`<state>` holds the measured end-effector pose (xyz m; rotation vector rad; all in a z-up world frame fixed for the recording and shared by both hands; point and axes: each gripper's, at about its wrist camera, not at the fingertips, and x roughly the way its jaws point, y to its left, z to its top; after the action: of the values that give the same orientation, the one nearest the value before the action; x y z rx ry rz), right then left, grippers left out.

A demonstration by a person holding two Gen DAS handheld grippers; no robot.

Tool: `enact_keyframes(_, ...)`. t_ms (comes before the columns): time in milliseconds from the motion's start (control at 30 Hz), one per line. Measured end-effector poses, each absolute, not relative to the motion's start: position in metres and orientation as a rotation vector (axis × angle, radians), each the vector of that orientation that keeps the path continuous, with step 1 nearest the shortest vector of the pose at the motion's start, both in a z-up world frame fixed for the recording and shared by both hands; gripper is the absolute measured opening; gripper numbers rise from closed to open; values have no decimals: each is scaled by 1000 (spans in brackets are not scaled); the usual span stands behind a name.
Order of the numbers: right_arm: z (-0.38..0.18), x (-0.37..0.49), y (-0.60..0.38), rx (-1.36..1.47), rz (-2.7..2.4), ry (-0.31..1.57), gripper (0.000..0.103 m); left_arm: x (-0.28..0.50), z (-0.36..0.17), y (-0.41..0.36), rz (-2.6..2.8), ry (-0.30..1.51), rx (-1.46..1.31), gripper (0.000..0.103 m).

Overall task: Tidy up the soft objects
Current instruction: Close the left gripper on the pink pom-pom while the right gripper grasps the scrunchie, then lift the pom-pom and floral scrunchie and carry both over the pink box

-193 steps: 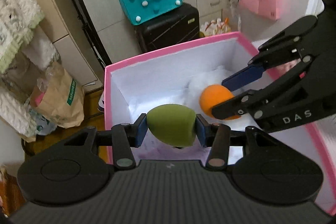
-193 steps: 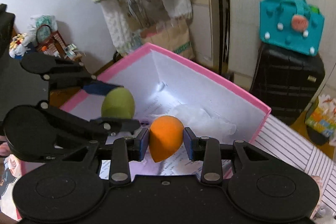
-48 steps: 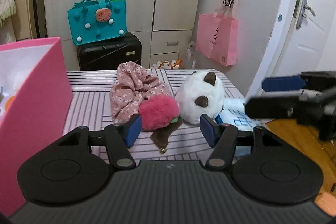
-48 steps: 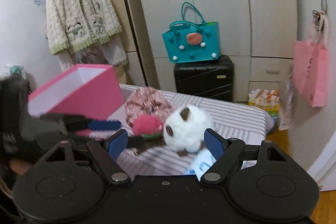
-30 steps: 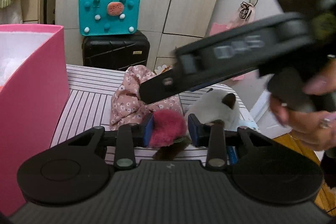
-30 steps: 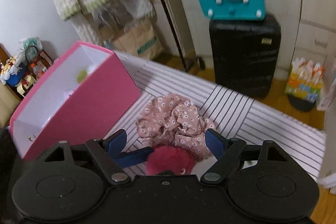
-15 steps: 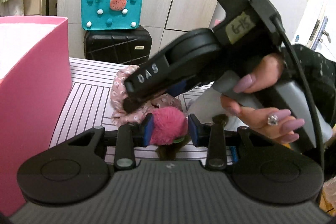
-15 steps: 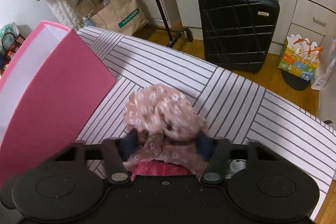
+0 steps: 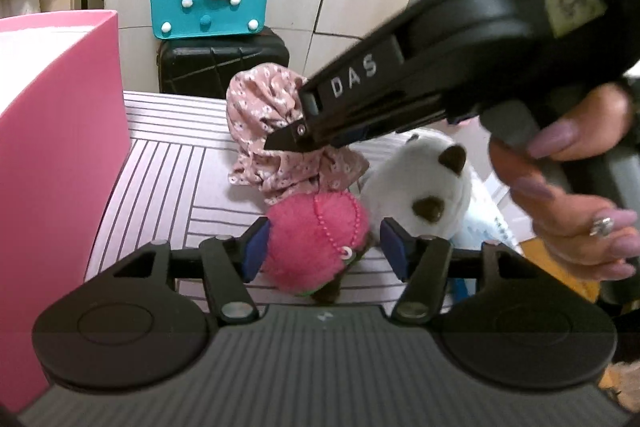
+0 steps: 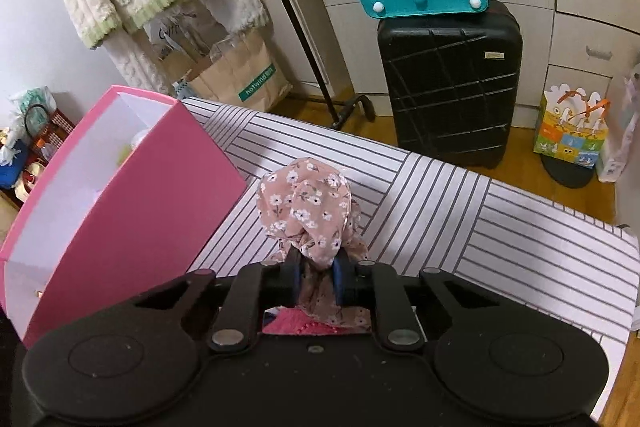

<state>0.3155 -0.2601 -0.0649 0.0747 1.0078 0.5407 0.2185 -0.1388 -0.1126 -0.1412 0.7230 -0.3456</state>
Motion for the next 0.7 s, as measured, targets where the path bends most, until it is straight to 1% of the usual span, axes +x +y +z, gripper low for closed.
enact_keyframes(200, -65, 309, -262, 101, 560, 1004, 19, 220, -118, -140, -317, 724, -135, 57)
enact_keyframes(233, -65, 308, -262, 103, 564, 1004, 19, 221, -119, -139, -316, 728, -140, 55)
enact_keyframes(267, -65, 307, -262, 107, 566, 1006, 19, 222, -120, -139, -322, 735, -143, 49)
enact_keyframes(367, -67, 308, -262, 109, 559, 1014, 19, 220, -122, -140, -339, 731, -116, 45)
enact_keyframes(700, -65, 299, -264, 144, 561, 995, 19, 205, -107, -136, -400, 746, -103, 44)
